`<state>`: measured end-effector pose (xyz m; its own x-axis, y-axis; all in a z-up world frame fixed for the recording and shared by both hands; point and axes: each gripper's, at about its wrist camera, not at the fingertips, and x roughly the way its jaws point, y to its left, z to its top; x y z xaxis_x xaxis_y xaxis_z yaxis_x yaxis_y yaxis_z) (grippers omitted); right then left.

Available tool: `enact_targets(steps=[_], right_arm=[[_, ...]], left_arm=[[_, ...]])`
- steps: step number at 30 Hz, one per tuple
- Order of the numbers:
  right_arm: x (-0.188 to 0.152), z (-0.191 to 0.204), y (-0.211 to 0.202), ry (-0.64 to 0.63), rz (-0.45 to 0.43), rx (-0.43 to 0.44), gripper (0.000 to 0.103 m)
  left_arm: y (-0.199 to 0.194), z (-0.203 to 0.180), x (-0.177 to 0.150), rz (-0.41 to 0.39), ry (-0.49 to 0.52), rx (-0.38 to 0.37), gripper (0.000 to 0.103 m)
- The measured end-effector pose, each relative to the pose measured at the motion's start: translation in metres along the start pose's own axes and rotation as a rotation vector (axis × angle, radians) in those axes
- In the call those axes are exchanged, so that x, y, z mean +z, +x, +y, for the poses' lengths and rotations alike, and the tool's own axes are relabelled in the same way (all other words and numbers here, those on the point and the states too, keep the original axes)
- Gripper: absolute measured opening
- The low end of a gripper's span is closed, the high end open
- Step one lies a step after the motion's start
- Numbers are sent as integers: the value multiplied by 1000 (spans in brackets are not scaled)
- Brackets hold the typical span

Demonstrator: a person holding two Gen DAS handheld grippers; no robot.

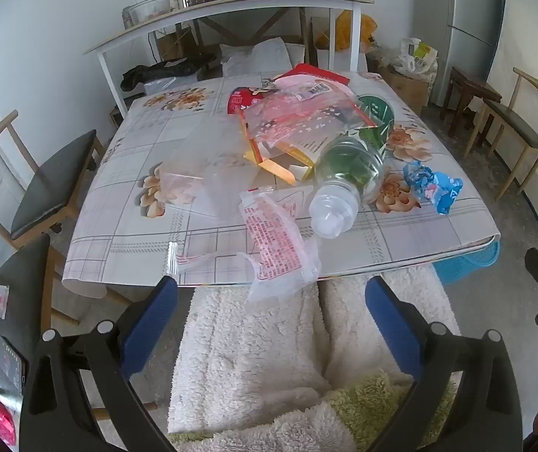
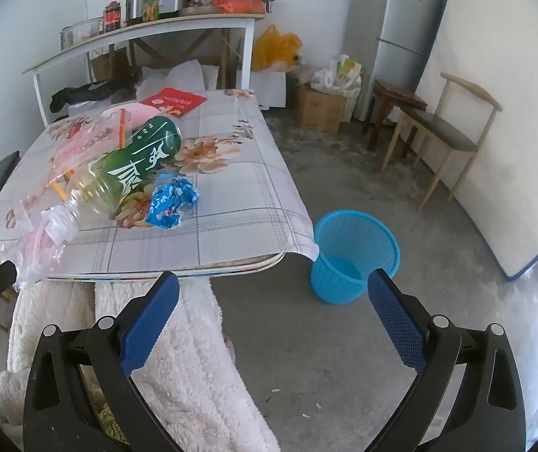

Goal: Collect trash

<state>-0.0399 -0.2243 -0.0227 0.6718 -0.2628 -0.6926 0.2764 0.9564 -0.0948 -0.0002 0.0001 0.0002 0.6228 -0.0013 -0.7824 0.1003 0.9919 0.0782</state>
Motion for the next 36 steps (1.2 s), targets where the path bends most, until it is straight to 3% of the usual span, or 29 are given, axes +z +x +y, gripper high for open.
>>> enact_targets(steps=[36], right_arm=[[6,-2,-4,8,-7,7,96]], left_arm=[[0,0,0,1,3,4,97]])
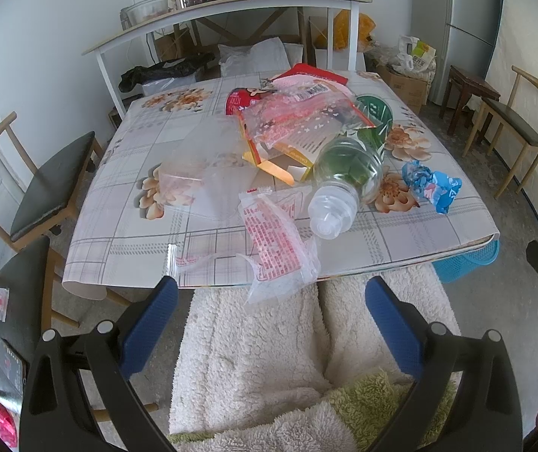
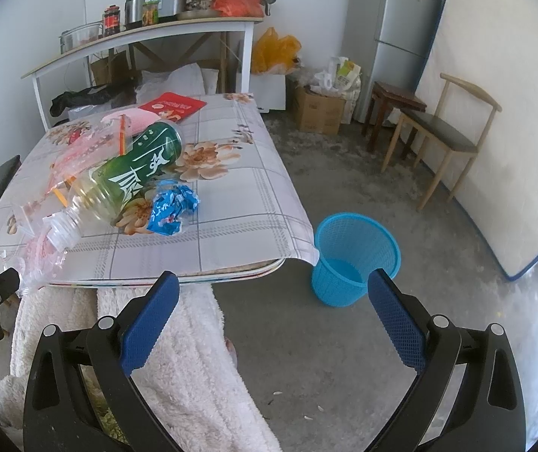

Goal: Collect trash

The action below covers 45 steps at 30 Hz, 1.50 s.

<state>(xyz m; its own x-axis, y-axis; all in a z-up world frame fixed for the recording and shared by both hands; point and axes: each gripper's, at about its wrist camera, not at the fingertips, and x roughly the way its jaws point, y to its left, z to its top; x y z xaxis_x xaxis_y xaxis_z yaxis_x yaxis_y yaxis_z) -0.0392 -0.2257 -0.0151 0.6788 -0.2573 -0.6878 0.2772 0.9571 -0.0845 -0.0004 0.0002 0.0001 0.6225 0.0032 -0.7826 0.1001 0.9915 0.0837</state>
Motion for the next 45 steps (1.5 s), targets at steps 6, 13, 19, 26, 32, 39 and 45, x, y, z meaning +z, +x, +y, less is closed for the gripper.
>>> enact_targets(steps=[6,13,19,26,32,39,45], right_arm=[[0,1,1,0,0,0,96],[1,0,1,3,1,1,96],[0,1,1,1,0,-1,96],[2,2,1,1,-1,1,96],[1,2,1,2,-1,2,96],[2,6,2,1,0,3,96],[1,8,3,2,2,6,96]], left_arm=[[0,0,0,1,-1,0,97],[0,0,0,1,0,0,97],[0,0,0,1,-1,0,97],[0,0,0,2,0,0,97],[1,0,0,4,0,-1,97],[-1,1,2,7,-1,-1,97],[3,5,-1,11,-9,1,97]])
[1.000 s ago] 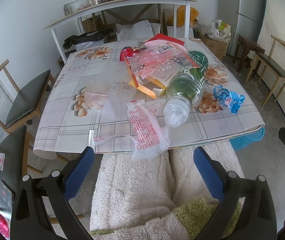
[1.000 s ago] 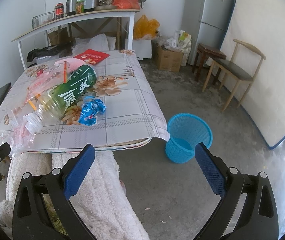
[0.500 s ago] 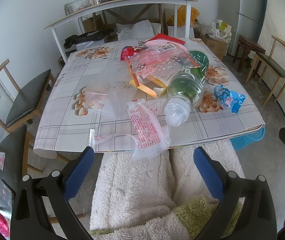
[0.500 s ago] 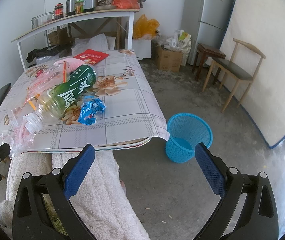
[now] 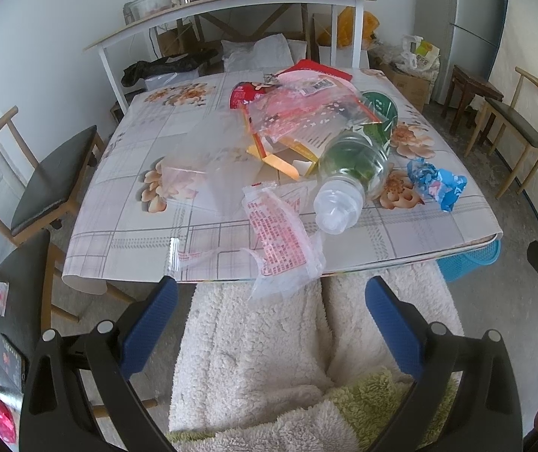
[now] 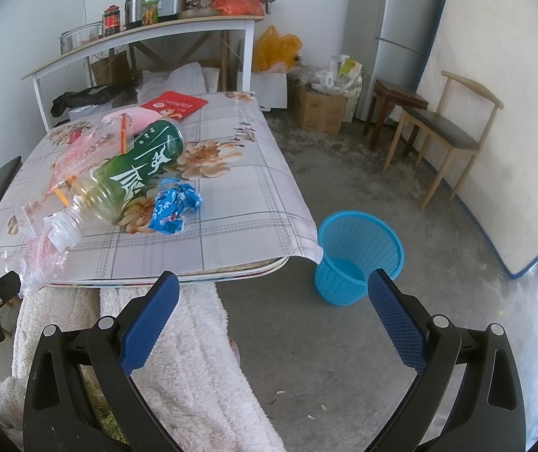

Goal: Collect trash

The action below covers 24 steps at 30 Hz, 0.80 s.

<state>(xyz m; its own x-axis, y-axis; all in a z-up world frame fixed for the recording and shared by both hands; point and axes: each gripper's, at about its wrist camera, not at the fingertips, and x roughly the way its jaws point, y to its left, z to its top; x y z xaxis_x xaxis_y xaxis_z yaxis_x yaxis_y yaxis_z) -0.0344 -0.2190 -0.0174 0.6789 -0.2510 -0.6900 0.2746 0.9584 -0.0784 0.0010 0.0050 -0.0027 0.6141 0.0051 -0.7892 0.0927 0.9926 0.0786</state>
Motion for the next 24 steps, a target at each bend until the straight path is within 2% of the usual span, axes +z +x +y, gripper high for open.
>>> enact_targets(steps=[9,18,21,24], right_arm=[[-1,4,2,4,-1,4,96],[2,8,10,25,1,43,96],[4,10,14,22,-10,68,96],[7,11,18,13,-31,92,96]], left_arm=[[2,2,-4,2,-6,7,97],[-1,42,1,-65,-68,38,97],[0,55,3,-95,-68,-34,97],[3,65,2,-134,-102,-179,97]])
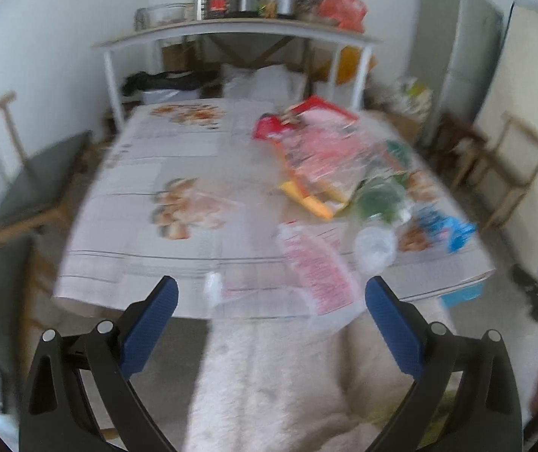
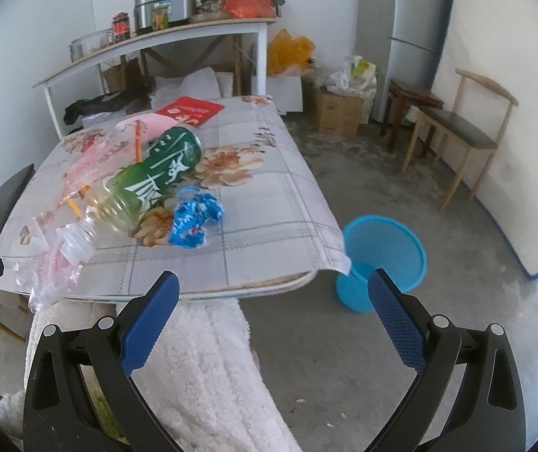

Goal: Collect trash
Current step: 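Grasp the blue snack wrapper with the right gripper while the left gripper grasps the clear printed bag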

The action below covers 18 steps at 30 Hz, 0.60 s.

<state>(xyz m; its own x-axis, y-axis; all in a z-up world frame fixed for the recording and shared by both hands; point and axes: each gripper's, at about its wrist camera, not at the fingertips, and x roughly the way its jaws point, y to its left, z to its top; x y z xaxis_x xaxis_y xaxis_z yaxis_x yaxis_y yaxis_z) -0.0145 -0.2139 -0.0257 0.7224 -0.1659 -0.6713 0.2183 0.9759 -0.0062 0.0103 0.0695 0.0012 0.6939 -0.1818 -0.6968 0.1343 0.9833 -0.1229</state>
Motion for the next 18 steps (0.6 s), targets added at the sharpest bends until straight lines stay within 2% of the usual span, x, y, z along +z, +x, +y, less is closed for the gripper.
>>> enact_targets(steps=[2,5,9,12,16,18], right_arm=[[2,-2,1,2,-18,3,96],[8,-2,5,4,-34,16,96],[17,-1,14,3,-18,35,96],[23,0,23,22,16,93,96],[31,2,35,43,46,153,96],[35,4,42,51,65,182,96]], left_arm=[[3,6,1,-1,-42,-121,97],[9,5,4,15,-68,-216,97],[14,-10,2,20,-10,-266,97],[22,-26,-2,9,91,-208,97],[39,-49,-13,0,284,-77,97],[53,-53,-17,18,336,-26,88]])
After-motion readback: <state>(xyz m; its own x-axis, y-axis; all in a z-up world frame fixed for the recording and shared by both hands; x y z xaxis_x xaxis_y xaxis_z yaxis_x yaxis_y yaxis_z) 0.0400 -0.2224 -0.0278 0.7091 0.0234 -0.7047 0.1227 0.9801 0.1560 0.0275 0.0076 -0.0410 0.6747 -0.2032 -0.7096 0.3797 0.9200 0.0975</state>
